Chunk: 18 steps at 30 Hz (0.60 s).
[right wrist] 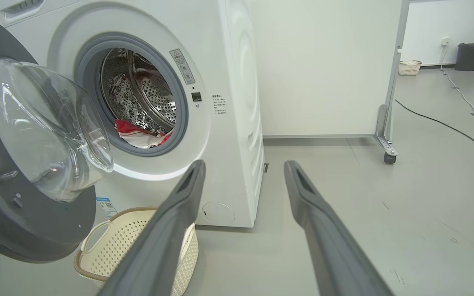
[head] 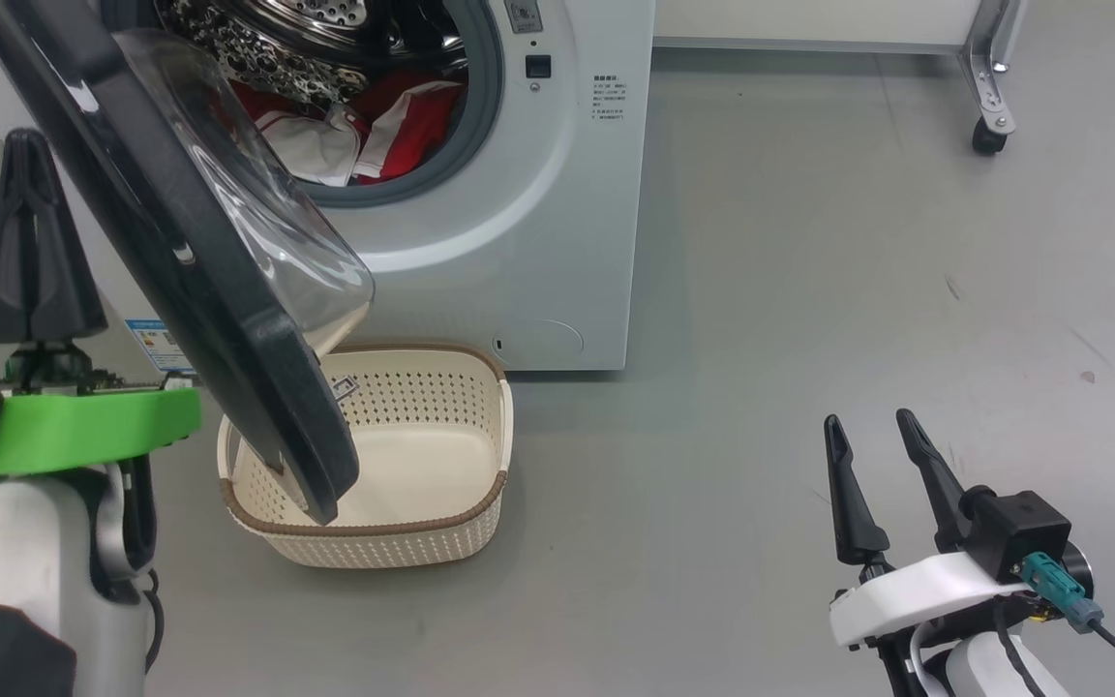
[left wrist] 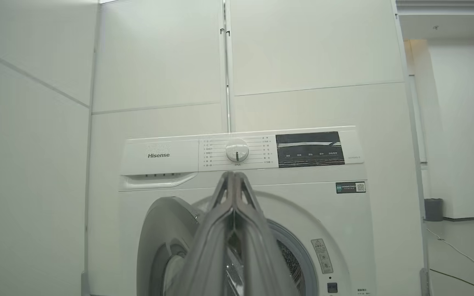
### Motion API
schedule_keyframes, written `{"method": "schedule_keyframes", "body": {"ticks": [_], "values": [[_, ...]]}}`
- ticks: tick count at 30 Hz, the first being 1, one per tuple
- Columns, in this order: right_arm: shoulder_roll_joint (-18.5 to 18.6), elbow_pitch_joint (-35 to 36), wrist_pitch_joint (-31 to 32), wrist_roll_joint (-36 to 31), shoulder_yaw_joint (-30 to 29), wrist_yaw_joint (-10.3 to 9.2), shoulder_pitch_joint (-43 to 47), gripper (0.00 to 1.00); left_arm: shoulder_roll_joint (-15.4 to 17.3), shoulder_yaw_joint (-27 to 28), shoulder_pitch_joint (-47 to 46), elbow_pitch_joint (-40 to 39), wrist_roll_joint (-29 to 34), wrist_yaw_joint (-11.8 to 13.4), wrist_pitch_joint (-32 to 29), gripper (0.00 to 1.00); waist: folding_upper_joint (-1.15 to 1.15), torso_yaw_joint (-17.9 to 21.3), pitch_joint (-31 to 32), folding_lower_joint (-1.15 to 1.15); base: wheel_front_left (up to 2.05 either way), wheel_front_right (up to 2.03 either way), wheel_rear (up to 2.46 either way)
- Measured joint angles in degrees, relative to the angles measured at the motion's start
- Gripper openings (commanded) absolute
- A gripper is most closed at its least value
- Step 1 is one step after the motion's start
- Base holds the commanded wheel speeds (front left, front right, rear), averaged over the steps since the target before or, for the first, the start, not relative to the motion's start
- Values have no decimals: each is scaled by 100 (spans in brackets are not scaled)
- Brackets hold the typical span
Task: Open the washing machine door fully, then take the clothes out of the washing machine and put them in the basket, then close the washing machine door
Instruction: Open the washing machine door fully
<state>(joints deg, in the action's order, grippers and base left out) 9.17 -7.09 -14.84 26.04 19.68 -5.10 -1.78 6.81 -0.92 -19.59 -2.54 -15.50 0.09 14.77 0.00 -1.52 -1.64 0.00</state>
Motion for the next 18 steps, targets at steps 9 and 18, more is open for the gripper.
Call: {"method": "schedule_keyframes", "body": {"ticks": [9,18], "values": [[-74,-19,0,-48,-73,49,25,100,31,-461,-338,-132,126,-101,-390,0,0,73,46,0,0,0,0],[-132,-26,0,-56,-246,93,28,100,-133,-912,-325,77,125,-249,-827,0,0,201,22,0,0,0,0]]}}
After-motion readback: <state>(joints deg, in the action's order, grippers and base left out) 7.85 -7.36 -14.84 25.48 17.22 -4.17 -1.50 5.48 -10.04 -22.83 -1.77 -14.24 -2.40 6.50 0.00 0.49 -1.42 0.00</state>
